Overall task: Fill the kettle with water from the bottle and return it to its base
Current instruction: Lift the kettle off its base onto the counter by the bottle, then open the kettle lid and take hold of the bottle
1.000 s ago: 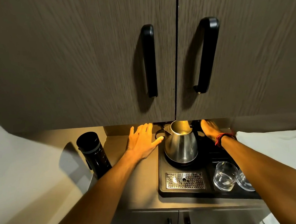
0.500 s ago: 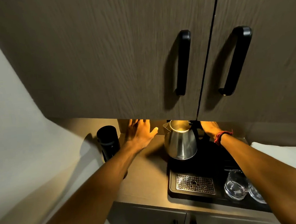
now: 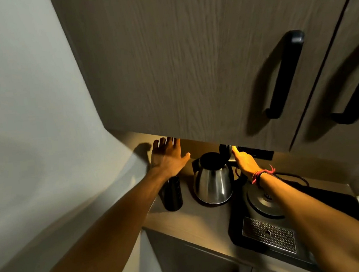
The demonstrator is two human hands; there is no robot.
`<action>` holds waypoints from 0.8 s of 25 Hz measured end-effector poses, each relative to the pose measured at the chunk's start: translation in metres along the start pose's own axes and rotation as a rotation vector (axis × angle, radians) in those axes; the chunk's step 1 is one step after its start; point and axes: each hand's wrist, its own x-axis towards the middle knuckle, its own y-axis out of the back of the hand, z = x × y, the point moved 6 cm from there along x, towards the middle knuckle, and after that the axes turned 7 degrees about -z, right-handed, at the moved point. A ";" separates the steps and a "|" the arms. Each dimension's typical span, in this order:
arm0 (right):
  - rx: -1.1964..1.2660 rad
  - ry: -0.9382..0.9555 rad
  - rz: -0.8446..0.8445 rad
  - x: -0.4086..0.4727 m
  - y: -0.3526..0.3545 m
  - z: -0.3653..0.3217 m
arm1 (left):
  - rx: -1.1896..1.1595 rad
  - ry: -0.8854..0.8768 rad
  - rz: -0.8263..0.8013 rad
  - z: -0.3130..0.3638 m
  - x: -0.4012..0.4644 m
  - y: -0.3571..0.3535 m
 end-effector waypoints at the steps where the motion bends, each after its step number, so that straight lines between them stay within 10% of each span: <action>1: -0.078 0.006 -0.043 -0.003 -0.009 -0.006 | -0.001 0.016 -0.037 -0.010 0.001 -0.004; 15: -0.031 0.053 -0.060 0.006 -0.034 0.006 | 0.017 0.123 -0.227 -0.054 0.014 -0.017; 20: -0.356 0.196 -0.058 0.001 -0.028 0.001 | 0.052 0.164 -0.306 -0.054 0.016 -0.011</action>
